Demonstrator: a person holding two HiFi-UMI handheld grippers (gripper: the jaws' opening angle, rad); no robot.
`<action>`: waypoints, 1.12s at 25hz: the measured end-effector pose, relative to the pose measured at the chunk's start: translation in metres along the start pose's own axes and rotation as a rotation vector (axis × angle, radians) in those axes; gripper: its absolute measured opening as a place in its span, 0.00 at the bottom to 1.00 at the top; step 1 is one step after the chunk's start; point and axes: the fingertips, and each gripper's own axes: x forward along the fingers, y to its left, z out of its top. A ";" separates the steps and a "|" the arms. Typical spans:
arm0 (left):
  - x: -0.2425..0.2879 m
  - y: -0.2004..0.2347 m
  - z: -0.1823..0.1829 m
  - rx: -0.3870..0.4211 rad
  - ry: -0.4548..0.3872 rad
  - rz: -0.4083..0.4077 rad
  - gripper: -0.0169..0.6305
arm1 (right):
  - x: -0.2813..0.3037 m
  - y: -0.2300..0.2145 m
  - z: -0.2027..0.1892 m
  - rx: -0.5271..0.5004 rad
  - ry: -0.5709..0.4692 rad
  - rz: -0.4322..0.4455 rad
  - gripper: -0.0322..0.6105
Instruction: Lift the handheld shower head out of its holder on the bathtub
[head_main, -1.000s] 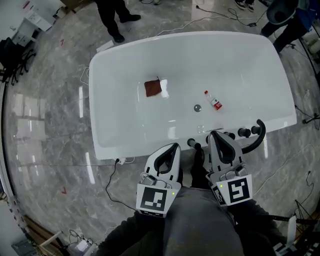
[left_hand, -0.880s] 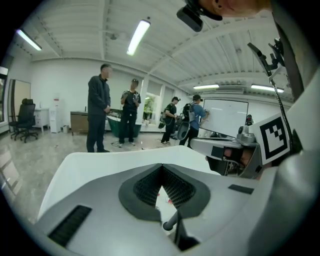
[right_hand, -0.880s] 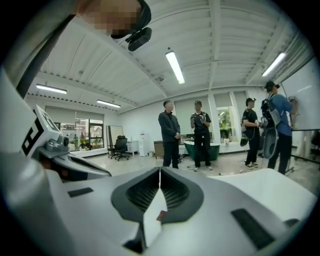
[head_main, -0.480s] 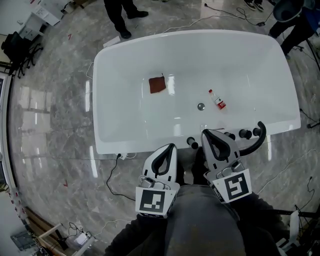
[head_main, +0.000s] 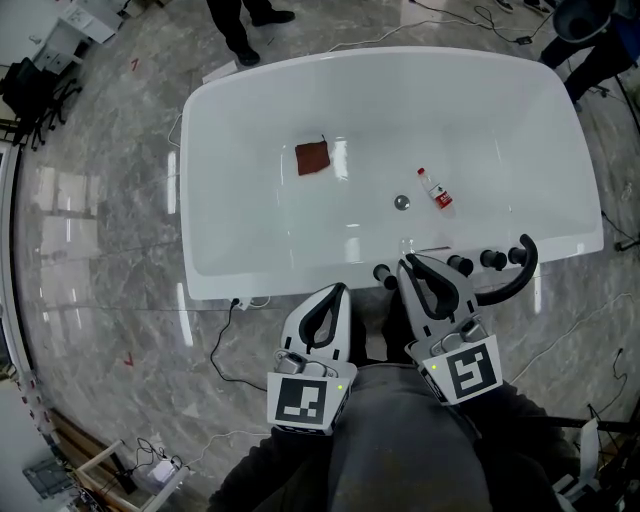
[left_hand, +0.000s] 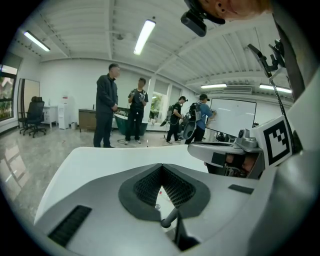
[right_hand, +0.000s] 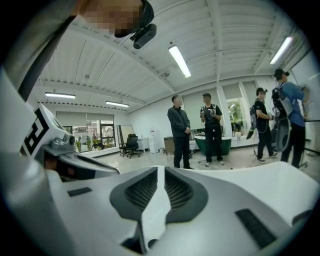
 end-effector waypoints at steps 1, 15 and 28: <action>0.000 0.000 -0.003 0.000 0.003 -0.001 0.03 | 0.000 0.001 -0.004 0.000 0.008 0.006 0.11; 0.009 -0.004 -0.064 0.012 0.018 0.013 0.03 | 0.000 0.015 -0.082 -0.048 0.059 0.058 0.27; 0.032 0.024 -0.136 0.014 0.011 0.046 0.03 | 0.030 0.017 -0.156 -0.094 0.050 0.066 0.33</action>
